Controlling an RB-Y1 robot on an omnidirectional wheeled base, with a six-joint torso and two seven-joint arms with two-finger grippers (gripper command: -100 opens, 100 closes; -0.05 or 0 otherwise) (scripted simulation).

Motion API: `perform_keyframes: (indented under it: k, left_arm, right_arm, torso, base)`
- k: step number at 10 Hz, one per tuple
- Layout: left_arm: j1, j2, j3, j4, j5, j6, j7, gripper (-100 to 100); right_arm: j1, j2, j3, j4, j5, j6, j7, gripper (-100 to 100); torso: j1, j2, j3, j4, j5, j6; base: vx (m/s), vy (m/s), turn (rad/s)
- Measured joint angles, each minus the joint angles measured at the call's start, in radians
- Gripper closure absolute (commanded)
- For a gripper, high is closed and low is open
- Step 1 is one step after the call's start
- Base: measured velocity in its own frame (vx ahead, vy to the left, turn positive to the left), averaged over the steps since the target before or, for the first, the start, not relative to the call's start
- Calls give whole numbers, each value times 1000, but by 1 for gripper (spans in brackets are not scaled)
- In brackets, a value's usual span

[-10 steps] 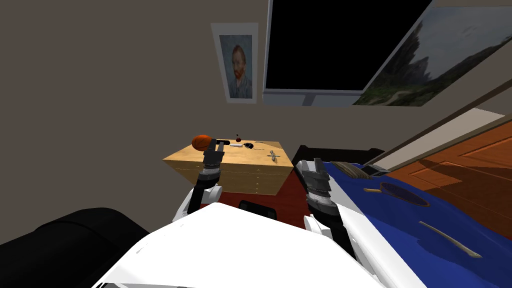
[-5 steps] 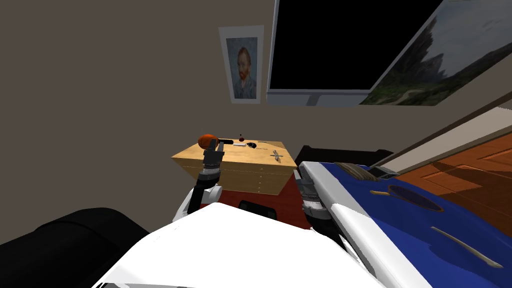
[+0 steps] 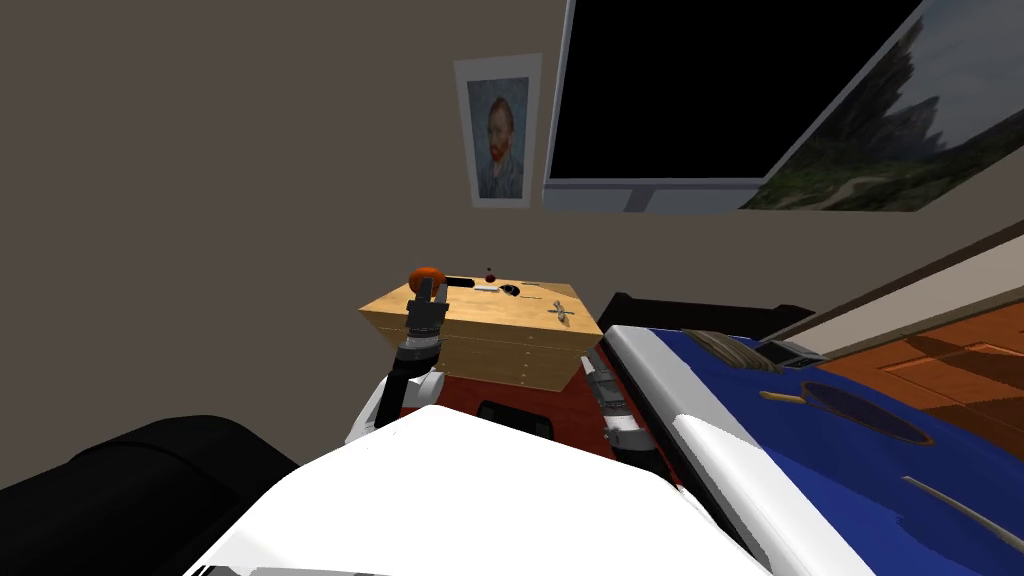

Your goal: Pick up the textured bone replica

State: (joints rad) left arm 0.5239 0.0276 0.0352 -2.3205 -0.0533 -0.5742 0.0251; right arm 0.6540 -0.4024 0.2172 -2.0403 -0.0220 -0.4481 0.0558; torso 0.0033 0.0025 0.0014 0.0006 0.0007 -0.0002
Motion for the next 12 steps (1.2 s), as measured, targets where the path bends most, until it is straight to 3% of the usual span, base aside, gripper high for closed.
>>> perform_keyframes:
  k: [3,6,9,12]
  left_arm:
    - [0,0,0,0,0,0,0,0]
    - [0,0,0,0,0,0,0,0]
    - [0,0,0,0,0,0,0,0]
    - [0,0,0,0,0,0,0,0]
  right_arm:
    - [18,-70,16,42,-25,32,6,-100]
    - [22,-163,33,129,-61,54,5,-100]
    - [47,-248,67,189,-96,112,20,-100]
    - [67,-325,78,245,-121,121,21,-100]
  torso:
    - [0,0,0,0,0,0]
    - [1,0,0,0,0,0]
    - [2,1,0,0,1,0]
    - [-1,-1,-1,0,0,0]
  base:
    - [-39,68,102]
    - [-41,92,147]
    - [-34,80,94]
    - [-9,46,97]
